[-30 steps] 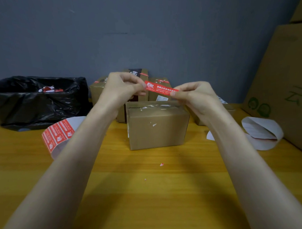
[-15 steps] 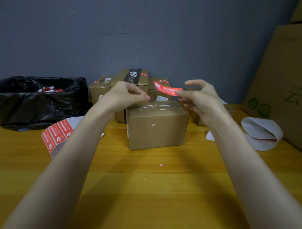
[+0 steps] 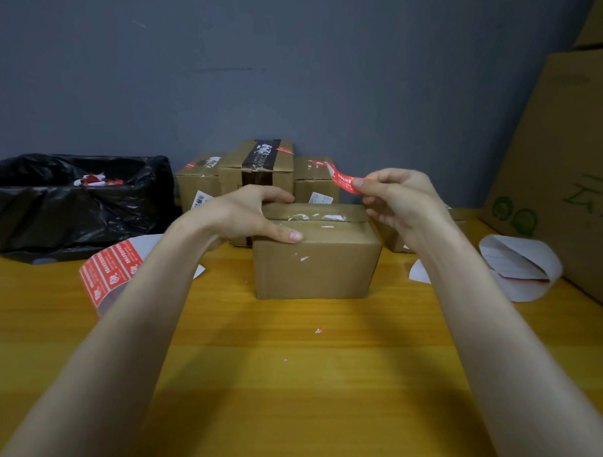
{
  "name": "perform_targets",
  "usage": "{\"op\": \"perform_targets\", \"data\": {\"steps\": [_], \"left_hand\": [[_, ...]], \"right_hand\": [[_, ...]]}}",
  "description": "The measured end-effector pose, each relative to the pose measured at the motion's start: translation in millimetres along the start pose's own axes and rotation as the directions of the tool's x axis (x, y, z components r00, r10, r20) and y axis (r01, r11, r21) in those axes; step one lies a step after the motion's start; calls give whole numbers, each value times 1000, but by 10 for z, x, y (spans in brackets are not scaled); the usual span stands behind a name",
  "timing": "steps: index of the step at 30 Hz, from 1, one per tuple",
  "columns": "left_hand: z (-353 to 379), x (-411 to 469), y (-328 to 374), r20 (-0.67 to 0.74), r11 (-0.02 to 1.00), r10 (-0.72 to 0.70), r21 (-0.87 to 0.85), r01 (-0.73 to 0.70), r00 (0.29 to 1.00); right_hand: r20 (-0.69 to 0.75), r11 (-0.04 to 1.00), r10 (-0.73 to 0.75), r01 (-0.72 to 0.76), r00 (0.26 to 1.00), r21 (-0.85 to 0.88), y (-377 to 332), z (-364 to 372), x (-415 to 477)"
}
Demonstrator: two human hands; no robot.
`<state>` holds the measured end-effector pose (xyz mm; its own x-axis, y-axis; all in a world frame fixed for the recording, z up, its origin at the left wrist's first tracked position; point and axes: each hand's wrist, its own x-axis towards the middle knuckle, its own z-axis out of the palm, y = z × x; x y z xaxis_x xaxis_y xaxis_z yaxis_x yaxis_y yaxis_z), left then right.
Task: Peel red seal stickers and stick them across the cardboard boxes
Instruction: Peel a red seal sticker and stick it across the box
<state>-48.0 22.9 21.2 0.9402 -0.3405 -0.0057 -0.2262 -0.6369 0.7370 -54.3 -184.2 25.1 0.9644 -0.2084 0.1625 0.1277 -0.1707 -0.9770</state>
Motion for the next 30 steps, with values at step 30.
{"op": "perform_targets", "data": {"steps": [30], "left_hand": [[-38, -62, 152, -455, 963, 47, -215, -161, 889]], "right_hand": [[91, 949, -217, 232, 972, -215, -120, 45, -128]]}}
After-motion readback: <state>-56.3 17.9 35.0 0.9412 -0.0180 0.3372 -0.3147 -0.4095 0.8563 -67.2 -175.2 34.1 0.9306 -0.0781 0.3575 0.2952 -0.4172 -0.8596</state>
